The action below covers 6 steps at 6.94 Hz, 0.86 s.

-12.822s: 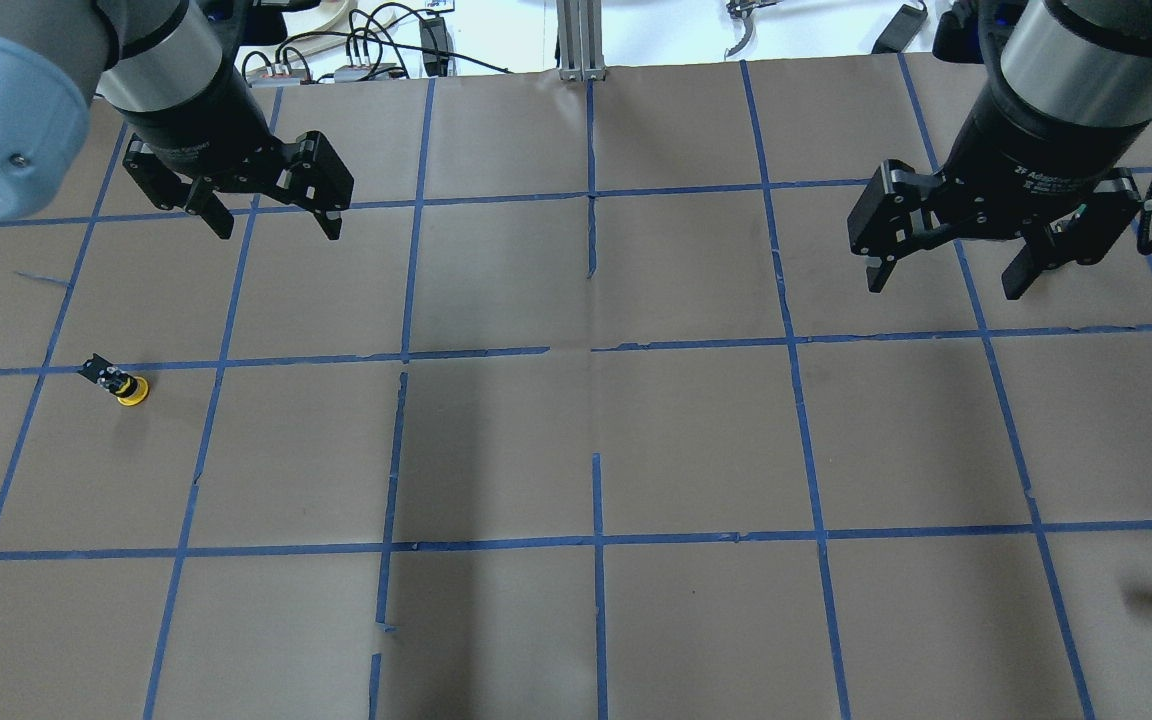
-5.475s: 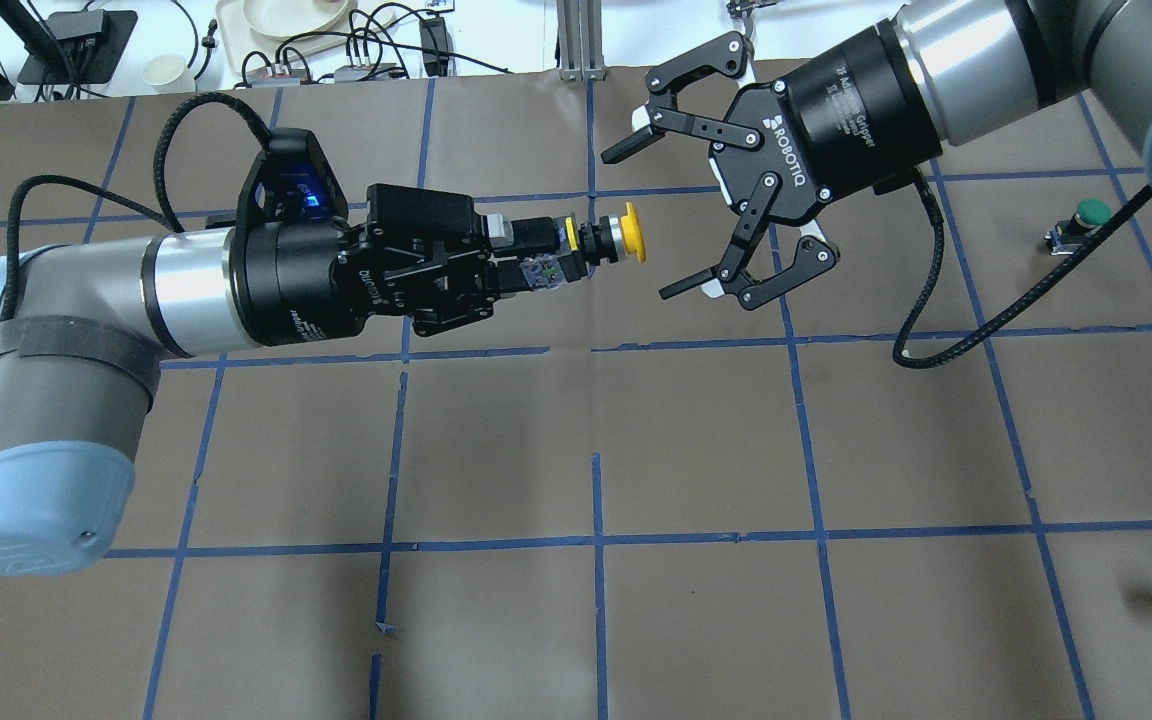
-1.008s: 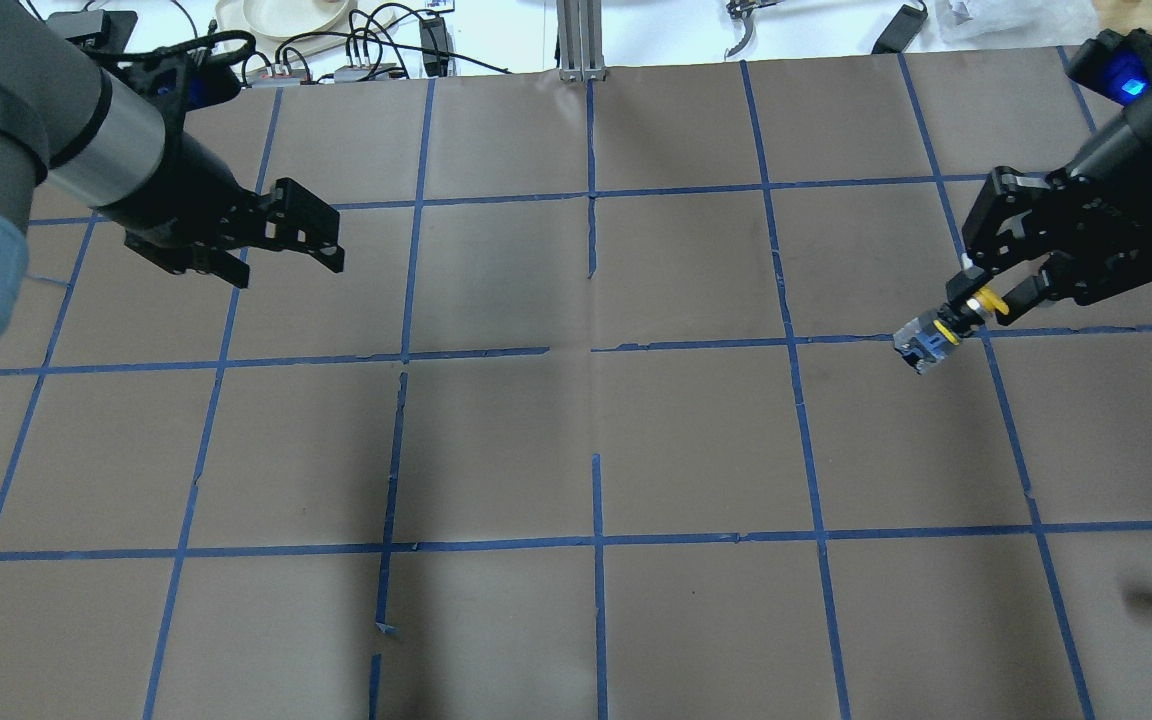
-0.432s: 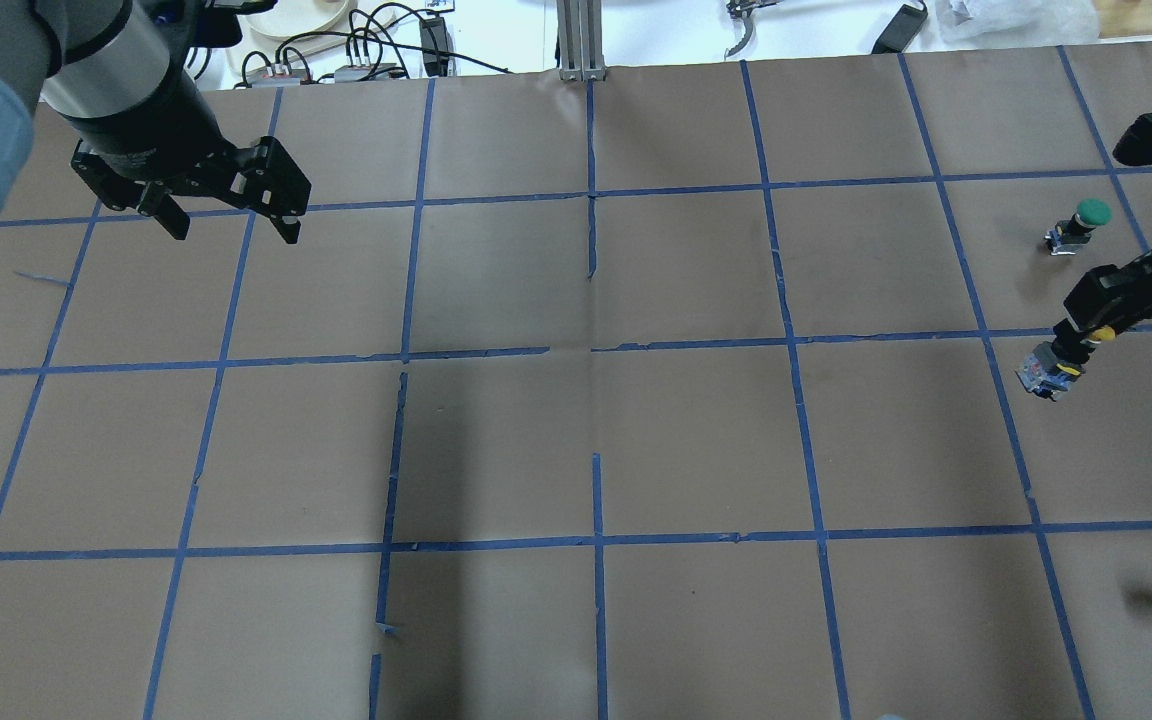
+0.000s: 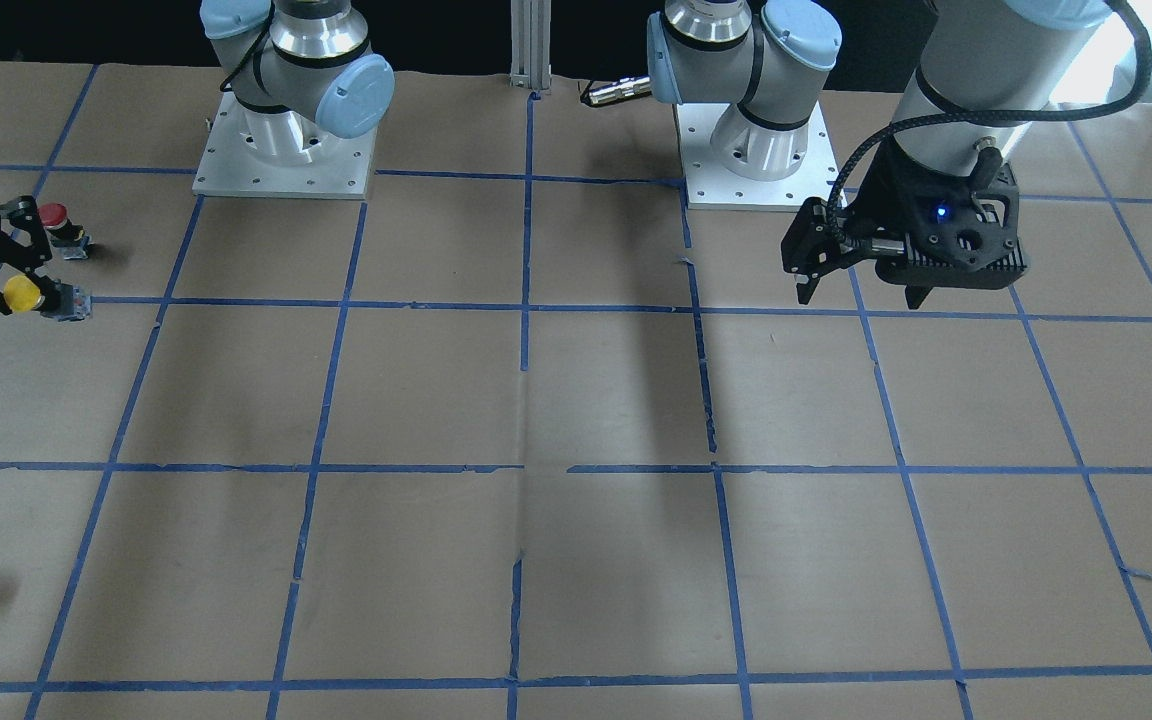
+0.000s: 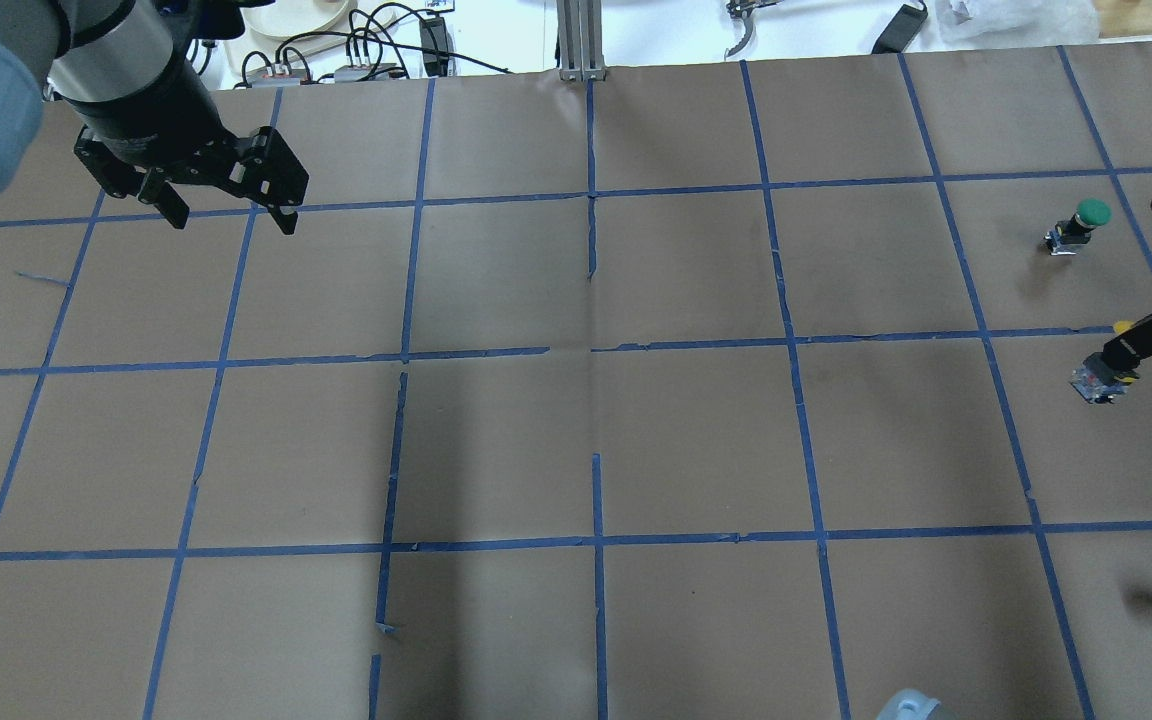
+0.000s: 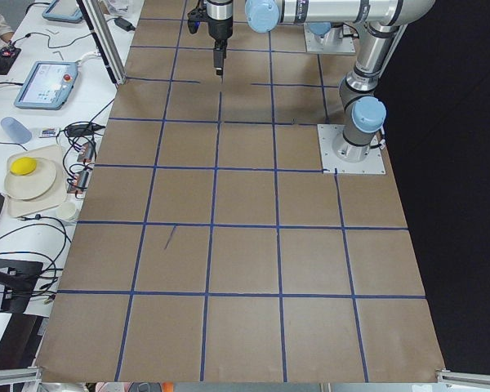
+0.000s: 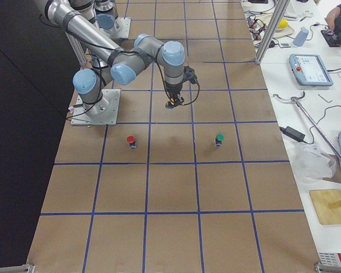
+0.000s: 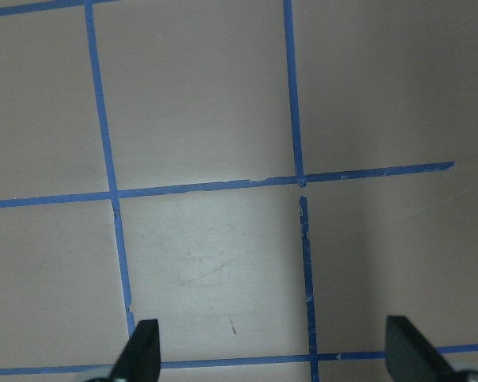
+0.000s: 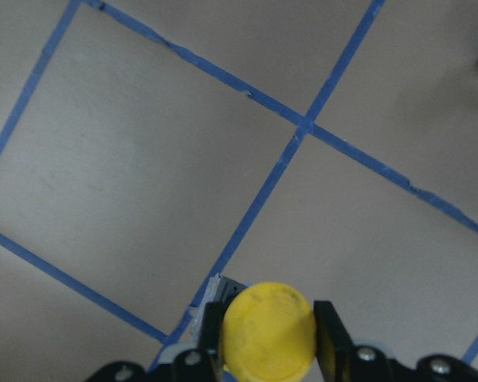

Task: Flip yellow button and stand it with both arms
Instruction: 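Carry the button with the right gripper toward the green button and lower it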

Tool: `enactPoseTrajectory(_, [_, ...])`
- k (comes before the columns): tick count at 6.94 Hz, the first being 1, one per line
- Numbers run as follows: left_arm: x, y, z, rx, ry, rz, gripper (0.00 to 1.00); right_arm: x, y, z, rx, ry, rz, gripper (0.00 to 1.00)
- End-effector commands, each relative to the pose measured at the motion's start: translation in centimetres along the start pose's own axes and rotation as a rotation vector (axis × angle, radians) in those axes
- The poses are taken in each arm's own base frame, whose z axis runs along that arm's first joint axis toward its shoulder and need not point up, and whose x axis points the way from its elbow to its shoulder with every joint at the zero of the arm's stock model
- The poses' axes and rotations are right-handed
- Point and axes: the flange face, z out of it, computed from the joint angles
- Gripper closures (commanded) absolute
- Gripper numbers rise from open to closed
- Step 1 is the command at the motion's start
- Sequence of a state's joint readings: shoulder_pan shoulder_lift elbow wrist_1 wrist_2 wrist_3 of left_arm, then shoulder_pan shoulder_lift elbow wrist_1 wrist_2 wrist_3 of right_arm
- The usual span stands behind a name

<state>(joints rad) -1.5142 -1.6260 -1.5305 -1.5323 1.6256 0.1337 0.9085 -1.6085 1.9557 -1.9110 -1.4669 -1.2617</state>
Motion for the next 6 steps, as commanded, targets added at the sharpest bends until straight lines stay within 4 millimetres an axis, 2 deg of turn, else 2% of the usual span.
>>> enactPoseTrajectory(1, [-0.2,-0.6,0.0,0.002,-0.001,-0.001,0.0,6.0,3.7,3.2,0.021,0.046,-0.312,0.85])
enactPoseTrajectory(2, [-0.3,-1.0,-0.3,0.007,-0.003,-0.001,0.0,7.9,5.6,4.3,0.062,0.045,-0.385,0.85])
enactPoseTrajectory(3, [-0.3,-1.1,-0.2,0.005,-0.001,-0.001,0.0,9.2,6.1,5.5,0.152,0.051,-0.492,0.85])
enactPoseTrajectory(5, [-0.3,-1.2,0.0,0.001,-0.001,-0.001,0.0,10.3,5.4,8.3,0.238,0.067,-0.69,0.84])
enactPoseTrajectory(6, [-0.3,-1.2,-0.1,0.004,-0.003,-0.001,0.0,10.3,5.5,8.8,0.24,0.051,-0.708,0.84])
